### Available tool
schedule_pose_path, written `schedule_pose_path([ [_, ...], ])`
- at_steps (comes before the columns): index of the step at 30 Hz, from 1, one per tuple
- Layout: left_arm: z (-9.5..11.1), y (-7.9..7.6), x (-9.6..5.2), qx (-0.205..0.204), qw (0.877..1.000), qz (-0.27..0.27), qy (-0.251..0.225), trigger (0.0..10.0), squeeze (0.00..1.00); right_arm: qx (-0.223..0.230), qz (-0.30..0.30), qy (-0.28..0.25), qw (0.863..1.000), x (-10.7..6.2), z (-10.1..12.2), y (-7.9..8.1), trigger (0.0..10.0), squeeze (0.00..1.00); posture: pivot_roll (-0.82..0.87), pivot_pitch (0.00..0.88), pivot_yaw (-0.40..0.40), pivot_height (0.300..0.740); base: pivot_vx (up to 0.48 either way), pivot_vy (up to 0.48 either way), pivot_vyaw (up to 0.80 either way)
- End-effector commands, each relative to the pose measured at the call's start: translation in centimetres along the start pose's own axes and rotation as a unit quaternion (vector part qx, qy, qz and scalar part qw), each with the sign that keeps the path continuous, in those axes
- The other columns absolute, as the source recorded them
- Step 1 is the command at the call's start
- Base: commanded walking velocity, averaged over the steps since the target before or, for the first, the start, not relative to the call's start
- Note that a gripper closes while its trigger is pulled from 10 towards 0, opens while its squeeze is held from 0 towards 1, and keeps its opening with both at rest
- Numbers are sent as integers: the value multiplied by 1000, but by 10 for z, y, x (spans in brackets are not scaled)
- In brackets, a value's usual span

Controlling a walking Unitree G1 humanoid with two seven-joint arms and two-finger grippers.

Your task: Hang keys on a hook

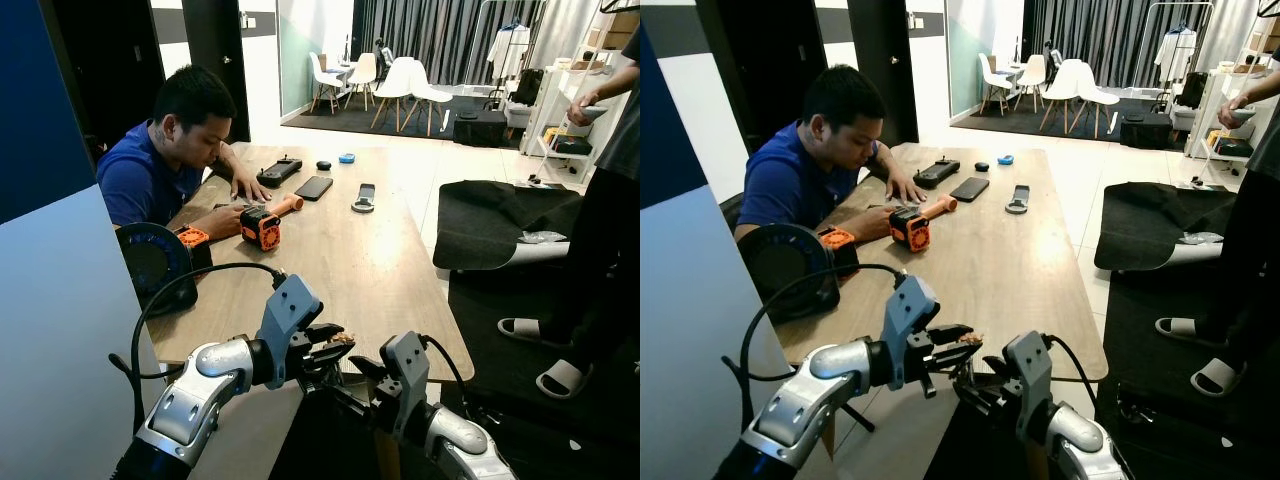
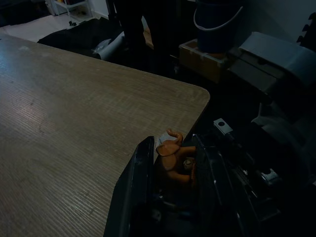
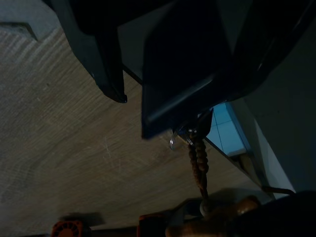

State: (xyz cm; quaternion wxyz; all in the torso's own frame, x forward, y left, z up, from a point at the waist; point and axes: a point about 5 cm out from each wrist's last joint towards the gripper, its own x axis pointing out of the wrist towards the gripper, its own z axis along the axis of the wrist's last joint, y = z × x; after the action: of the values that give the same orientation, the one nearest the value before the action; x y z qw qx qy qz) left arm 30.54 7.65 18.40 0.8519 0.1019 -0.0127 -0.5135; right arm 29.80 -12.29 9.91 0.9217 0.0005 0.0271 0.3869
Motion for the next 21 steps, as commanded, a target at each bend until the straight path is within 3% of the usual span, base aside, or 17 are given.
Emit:
schedule_pose_path([
  [1,-1,-1,2,4,1000,-3,4,10000,0,9,1,2,1000,2,0,-1,3059,0,47,25,18,740,0,0,0],
  [2,-1,-1,2,4,1000,-3,4,10000,0,9,1,2,1000,2,0,-1,3059,0,47,25,18,740,0,0,0],
  [3,-1,-1,2,4,1000,-3,4,10000,0,13,4,0,1000,3,1,-1,0,0,47,25,18,740,0,0,0],
  [21,-1,0,1,4,1000,3,1,10000,0,15,6,-6,1000,4,4,-2,0,0,49,27,13,740,0,0,0],
])
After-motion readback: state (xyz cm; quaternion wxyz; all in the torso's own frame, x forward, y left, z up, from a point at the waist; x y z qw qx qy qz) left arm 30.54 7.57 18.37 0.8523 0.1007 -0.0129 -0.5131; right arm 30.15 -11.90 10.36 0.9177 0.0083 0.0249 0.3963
